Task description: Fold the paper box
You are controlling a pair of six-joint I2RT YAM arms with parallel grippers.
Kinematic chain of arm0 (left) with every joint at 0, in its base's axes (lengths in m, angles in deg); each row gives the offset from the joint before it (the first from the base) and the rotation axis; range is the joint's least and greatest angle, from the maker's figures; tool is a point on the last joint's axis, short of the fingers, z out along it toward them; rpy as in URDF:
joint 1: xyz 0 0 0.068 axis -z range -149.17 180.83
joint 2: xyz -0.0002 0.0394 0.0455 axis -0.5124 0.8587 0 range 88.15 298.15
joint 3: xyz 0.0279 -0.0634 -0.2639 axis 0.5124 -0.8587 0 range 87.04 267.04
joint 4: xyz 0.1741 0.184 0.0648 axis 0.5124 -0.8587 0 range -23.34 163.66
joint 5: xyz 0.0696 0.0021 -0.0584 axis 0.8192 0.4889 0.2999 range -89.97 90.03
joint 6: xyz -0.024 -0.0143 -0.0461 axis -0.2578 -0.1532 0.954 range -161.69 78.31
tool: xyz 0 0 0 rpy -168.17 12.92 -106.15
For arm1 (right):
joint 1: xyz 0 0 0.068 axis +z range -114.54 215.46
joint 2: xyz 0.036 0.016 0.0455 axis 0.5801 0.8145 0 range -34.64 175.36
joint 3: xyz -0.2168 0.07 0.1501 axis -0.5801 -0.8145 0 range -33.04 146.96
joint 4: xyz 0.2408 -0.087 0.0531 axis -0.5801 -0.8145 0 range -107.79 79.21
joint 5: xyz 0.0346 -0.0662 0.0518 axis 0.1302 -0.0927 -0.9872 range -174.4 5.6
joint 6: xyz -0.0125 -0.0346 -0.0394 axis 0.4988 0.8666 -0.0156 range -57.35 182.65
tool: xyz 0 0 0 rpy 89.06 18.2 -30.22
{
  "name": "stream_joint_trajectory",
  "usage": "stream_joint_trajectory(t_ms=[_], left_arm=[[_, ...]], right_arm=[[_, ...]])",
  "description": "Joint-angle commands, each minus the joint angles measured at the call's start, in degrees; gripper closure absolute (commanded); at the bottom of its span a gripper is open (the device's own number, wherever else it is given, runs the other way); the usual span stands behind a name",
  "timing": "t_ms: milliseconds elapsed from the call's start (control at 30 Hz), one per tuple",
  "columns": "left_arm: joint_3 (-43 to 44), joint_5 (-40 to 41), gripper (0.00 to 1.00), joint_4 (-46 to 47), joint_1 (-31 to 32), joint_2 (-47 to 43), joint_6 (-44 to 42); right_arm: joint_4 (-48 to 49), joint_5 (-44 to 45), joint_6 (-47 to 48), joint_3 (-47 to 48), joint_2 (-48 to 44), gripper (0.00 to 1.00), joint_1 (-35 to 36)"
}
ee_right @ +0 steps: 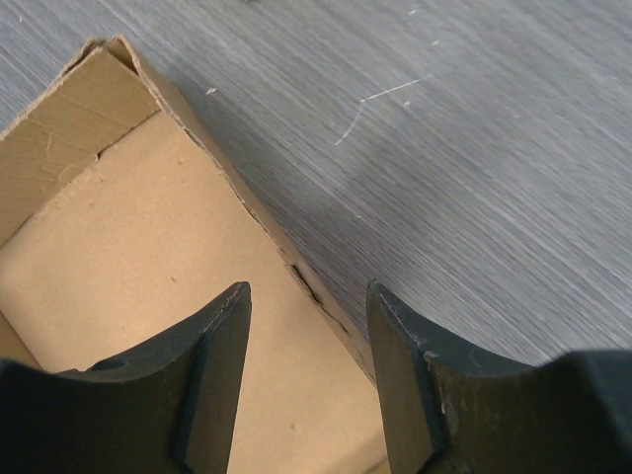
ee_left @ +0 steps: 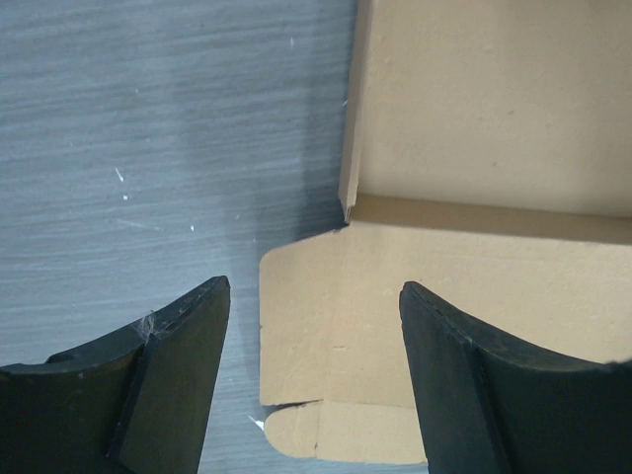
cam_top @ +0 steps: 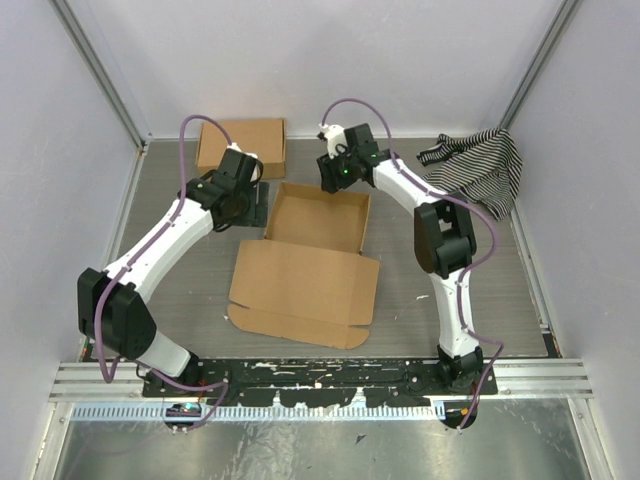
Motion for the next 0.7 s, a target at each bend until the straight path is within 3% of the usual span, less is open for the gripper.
stream_joint_trajectory(t_ms=[0, 167, 333, 467, 667], left_arm=[[-2.07, 2.17, 0.25, 0.67, -0.13, -5.08, 1.17], [-3.61, 3.11, 0.25, 0.35, -0.11, -7.27, 1.66], [-4.44, 2.62, 0.32, -0.41, -0.08, -9.09, 1.91], [-5.17, 1.36, 0.38, -0.45, -0.13, -11.26, 2.22], [-5.09, -0.48, 0.46, -1.55, -0.08, -13.4, 2.98]], right_arm=[[0.26, 1.06, 2.42, 3.64, 0.72, 0.44, 0.98], [-0.09, 5.74, -0.12, 3.44, 2.17, 0.47, 1.74], [-2.34, 11.65, -2.83, 1.79, 1.59, 0.65, 1.81], [-3.23, 17.42, -4.0, -5.7, -3.66, 0.82, 1.73], [-11.28, 26.13, -11.66, -16.25, -13.26, 0.88, 1.24]])
